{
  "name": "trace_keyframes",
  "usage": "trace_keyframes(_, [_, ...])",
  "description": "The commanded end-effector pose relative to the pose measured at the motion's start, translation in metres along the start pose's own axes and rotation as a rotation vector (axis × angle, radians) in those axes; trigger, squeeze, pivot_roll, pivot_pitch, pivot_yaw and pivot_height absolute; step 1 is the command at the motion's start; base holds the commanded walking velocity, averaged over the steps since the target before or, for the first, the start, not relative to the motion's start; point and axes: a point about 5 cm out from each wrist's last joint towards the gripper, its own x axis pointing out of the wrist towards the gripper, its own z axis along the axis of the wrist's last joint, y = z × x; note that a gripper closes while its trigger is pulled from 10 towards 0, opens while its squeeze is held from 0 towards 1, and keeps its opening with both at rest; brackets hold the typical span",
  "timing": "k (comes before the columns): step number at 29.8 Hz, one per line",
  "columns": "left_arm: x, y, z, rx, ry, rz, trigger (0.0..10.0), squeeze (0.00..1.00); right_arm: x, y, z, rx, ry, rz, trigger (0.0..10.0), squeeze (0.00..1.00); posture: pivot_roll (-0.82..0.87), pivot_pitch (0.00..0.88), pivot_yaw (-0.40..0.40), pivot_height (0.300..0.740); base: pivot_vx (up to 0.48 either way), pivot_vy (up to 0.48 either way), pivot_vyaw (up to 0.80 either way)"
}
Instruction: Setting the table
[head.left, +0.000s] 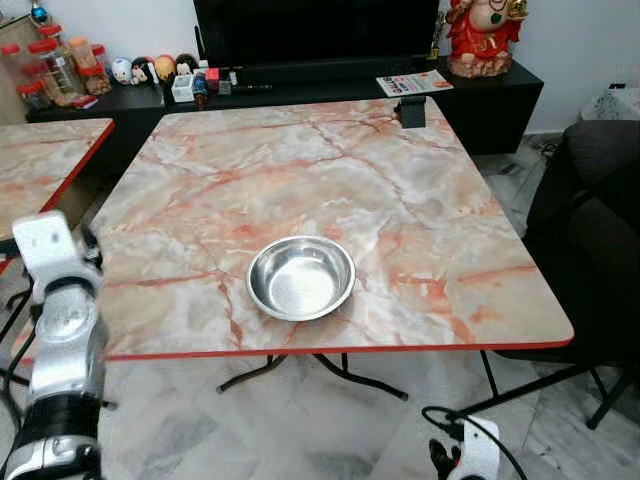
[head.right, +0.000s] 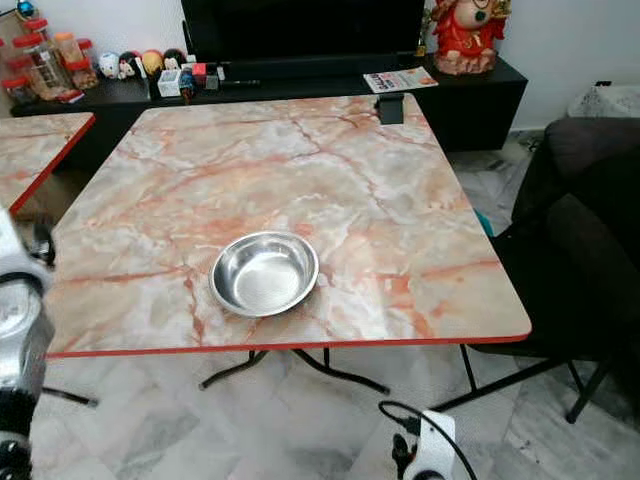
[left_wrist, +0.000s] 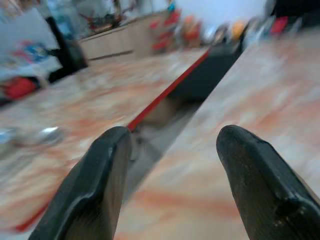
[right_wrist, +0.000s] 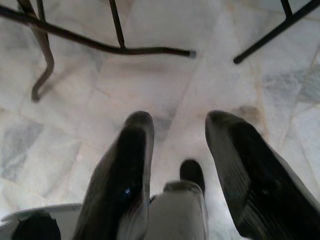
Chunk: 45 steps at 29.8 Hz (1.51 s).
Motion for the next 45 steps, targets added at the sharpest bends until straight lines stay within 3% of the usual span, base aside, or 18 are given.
trace_keyframes(1, [0.002, 0.001, 0.005, 0.047, -0.044, 0.007, 10.0, 0.00, 0.001, 0.002, 0.001, -0.003, -0.006, 0.006, 10.0, 0.00, -0.15, 0.000, 0.054, 0.740, 0.000, 0.000, 0.00])
trace_keyframes(4, [-0.014, 0.025, -0.046, 0.238, 0.108, 0.088, 10.0, 0.00, 0.001, 0.003, 0.001, 0.003, -0.006, 0.004, 10.0, 0.00, -0.15, 0.000, 0.063, 0.740, 0.000, 0.000, 0.00])
trace_keyframes(6, [-0.024, 0.039, -0.068, 0.307, 0.174, 0.155, 10.0, 0.00, 0.000, 0.003, 0.000, 0.007, -0.006, 0.001, 10.0, 0.00, -0.15, 0.000, 0.068, 0.740, 0.000, 0.000, 0.00])
trace_keyframes(10, [-0.042, 0.057, -0.094, 0.379, 0.252, 0.236, 10.0, 0.00, 0.000, 0.002, -0.002, 0.010, -0.002, -0.003, 10.0, 0.00, -0.14, 0.000, 0.066, 0.740, 0.000, 0.000, 0.00])
trace_keyframes(13, [-0.060, 0.063, -0.117, 0.426, 0.343, 0.249, 10.0, 0.00, -0.001, 0.002, -0.003, 0.010, 0.003, -0.004, 10.0, 0.00, -0.14, 0.000, 0.066, 0.740, 0.000, 0.000, 0.00])
trace_keyframes(17, [-0.071, 0.062, -0.132, 0.454, 0.401, 0.225, 10.0, 0.00, -0.001, 0.002, -0.004, 0.010, 0.004, -0.004, 10.0, 0.00, -0.14, 0.000, 0.067, 0.740, 0.000, 0.000, 0.00])
trace_keyframes(20, [-0.102, 0.052, -0.166, 0.446, 0.591, 0.109, 10.0, 0.00, 0.000, 0.002, -0.003, 0.011, 0.004, -0.008, 10.0, 0.00, -0.15, 0.000, 0.071, 0.740, 0.000, 0.000, 0.00])
trace_keyframes(23, [-0.115, 0.044, -0.177, 0.413, 0.665, 0.049, 10.0, 0.00, 0.000, 0.002, -0.003, 0.011, 0.005, -0.010, 10.0, 0.00, -0.15, 0.000, 0.072, 0.740, 0.000, 0.000, 0.00])
trace_keyframes(24, [-0.132, 0.025, -0.190, 0.257, 0.779, -0.040, 10.0, 0.00, 0.000, 0.001, -0.002, 0.008, 0.006, -0.012, 10.0, 0.00, -0.15, 0.000, 0.067, 0.740, 0.000, 0.000, 0.00])
trace_keyframes(25, [-0.137, 0.016, -0.192, 0.204, 0.805, -0.085, 10.0, 0.00, 0.000, 0.001, -0.002, 0.008, 0.007, -0.013, 10.0, 0.00, -0.15, 0.000, 0.065, 0.740, 0.000, 0.000, 0.00])
trace_keyframes(26, [-0.137, 0.016, -0.192, 0.204, 0.805, -0.085, 10.0, 0.00, 0.000, 0.001, -0.002, 0.008, 0.007, -0.013, 10.0, 0.00, -0.15, 0.000, 0.065, 0.740, 0.000, 0.000, 0.00])
trace_keyframes(28, [-0.147, -0.005, -0.195, 0.157, 0.830, -0.221, 10.0, 0.00, 0.000, 0.000, -0.002, -0.004, 0.012, -0.018, 10.0, 0.00, -0.15, 0.000, 0.063, 0.740, 0.000, 0.000, 0.00])
trace_keyframes(29, [-0.147, -0.005, -0.195, 0.157, 0.830, -0.221, 10.0, 0.00, 0.000, 0.000, -0.002, -0.004, 0.012, -0.018, 10.0, 0.00, -0.15, 0.000, 0.063, 0.740, 0.000, 0.000, 0.00])
trace_keyframes(31, [-0.162, -0.036, -0.196, 0.125, 0.855, -0.414, 10.0, 0.00, 0.000, -0.002, -0.001, -0.012, 0.017, -0.022, 10.0, 0.00, -0.15, 0.000, 0.059, 0.740, 0.000, 0.000, 0.00])
trace_keyframes(33, [-0.172, -0.050, -0.197, 0.112, 0.873, -0.494, 10.0, 0.00, 0.000, -0.003, -0.001, -0.012, 0.017, -0.024, 10.0, 0.00, -0.16, 0.000, 0.059, 0.740, 0.000, 0.000, 0.00])
trace_keyframes(39, [-0.187, -0.068, -0.198, 0.153, 0.890, -0.601, 10.0, 0.00, 0.001, -0.004, 0.001, -0.007, 0.016, -0.029, 10.0, 0.00, -0.16, 0.000, 0.058, 0.740, 0.000, 0.000, 0.00])
trace_keyframes(43, [-0.187, -0.077, -0.195, 0.076, 0.897, -0.611, 10.0, 0.00, 0.001, -0.006, 0.003, 0.007, 0.010, -0.035, 10.0, 0.00, -0.18, 0.000, 0.062, 0.740, 0.000, 0.000, 0.00])
trace_keyframes(45, [-0.188, -0.079, -0.195, 0.079, 0.899, -0.626, 10.0, 0.00, 0.001, -0.006, 0.003, 0.004, 0.012, -0.037, 10.0, 0.00, -0.18, 0.000, 0.061, 0.740, 0.000, 0.000, 0.00])
